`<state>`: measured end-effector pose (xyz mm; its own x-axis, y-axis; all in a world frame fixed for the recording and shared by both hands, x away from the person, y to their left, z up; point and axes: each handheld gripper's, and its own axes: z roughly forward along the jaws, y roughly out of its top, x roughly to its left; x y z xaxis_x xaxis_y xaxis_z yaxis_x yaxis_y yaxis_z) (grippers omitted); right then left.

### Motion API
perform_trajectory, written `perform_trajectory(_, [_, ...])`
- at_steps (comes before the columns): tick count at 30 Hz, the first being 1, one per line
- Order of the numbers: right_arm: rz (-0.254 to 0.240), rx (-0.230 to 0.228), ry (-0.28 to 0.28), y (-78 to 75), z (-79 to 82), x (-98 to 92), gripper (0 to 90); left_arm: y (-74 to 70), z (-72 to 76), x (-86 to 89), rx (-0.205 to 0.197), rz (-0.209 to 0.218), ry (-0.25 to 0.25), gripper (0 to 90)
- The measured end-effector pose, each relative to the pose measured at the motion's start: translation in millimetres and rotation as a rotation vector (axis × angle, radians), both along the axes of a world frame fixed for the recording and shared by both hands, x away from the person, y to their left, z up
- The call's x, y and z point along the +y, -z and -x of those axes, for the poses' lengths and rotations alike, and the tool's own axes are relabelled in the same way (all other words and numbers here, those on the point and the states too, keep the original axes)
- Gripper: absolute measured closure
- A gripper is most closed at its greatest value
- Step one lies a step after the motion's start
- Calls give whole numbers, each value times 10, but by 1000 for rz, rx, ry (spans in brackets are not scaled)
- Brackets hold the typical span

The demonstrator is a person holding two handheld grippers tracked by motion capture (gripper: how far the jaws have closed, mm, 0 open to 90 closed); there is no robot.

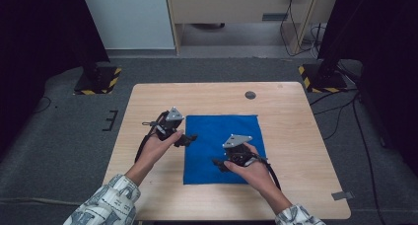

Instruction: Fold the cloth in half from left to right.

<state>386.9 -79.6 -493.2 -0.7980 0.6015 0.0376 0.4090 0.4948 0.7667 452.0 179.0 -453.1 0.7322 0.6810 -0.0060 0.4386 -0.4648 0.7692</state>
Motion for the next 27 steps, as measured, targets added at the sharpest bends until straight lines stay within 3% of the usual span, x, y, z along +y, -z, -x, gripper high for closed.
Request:
perform_trajectory(4, [15, 2, 1, 12, 22, 59, 304, -1, -24, 2, -20, 17, -21, 78])
perform_trajectory(10, [13, 14, 1, 34, 54, 145, 336, -26, -70, -9, -22, 0, -26, 78])
perform_trajectory(17, [6, 24, -27, -10, 89, 273, 346, -30, -116, 57, -6, 8, -60, 79])
perform_trajectory(27, [16, 14, -87, -23, 192, 524, 522, -85, -99, 271, -5, 24, -94, 87])
